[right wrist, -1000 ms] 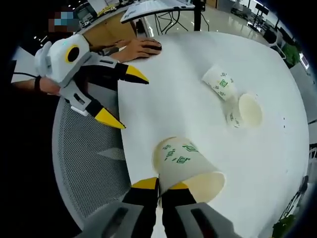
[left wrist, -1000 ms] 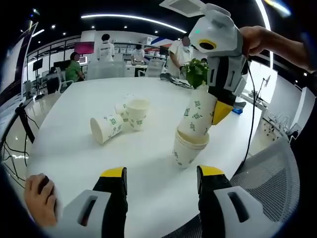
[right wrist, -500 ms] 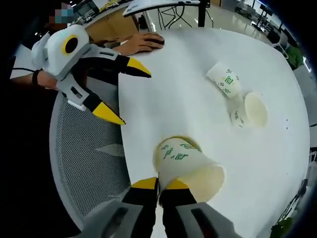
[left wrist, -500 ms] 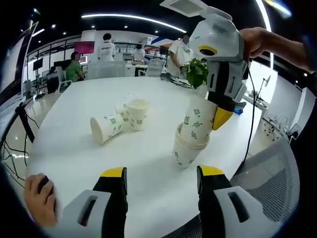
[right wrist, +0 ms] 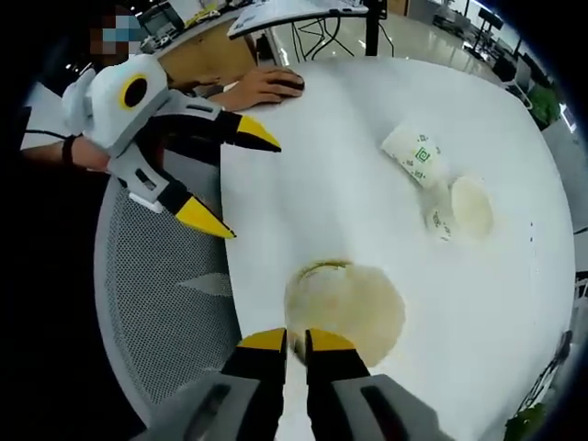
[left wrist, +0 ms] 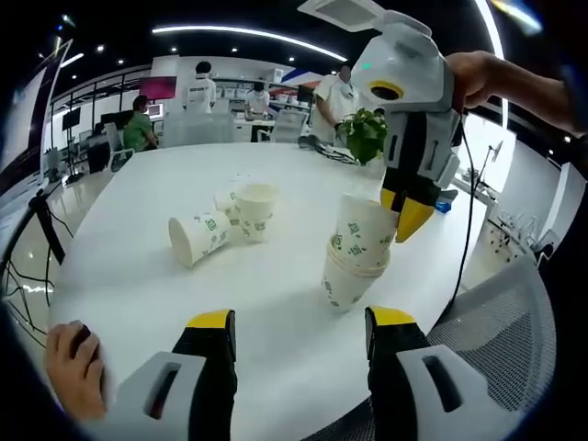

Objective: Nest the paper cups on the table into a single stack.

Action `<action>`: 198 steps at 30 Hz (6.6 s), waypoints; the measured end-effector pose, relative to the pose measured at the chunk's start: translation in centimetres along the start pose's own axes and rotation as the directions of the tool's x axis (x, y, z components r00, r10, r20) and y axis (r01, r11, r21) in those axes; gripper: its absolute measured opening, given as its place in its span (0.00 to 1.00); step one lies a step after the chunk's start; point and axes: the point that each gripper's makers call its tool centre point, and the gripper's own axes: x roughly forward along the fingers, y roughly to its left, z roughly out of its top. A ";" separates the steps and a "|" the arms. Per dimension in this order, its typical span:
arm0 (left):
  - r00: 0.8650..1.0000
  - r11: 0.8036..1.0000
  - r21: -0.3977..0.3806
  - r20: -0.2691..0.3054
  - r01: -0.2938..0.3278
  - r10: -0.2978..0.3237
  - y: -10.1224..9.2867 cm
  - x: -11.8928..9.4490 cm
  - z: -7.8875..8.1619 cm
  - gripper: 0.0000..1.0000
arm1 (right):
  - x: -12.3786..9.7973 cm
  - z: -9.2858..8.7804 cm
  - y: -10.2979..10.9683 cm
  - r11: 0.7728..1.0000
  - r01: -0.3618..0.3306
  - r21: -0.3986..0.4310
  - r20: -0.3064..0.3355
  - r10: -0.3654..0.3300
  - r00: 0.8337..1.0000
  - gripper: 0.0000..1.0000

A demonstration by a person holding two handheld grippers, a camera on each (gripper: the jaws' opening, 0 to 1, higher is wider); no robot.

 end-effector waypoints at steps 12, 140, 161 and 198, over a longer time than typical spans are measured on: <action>1.000 1.000 0.005 -0.001 0.001 -0.001 -0.2 -0.2 0.1 0.56 | -0.3 -0.2 -0.3 1.000 -0.003 0.029 0.027 0.002 1.000 0.05; 0.999 1.000 0.001 -0.040 0.010 -0.009 -0.2 0.5 -0.7 0.58 | 6.0 6.4 -21.5 0.629 -0.029 0.777 0.235 -0.248 0.940 0.00; 0.999 1.000 0.021 -0.047 0.018 -0.017 -0.3 0.7 -0.9 0.58 | 3.3 4.5 -19.1 0.653 -0.020 0.757 0.251 -0.262 0.932 0.00; 0.999 0.998 0.050 -0.038 0.033 -0.031 -0.9 0.1 -0.7 0.59 | -3.9 3.0 -14.3 0.780 0.014 0.625 0.285 -0.245 0.927 0.00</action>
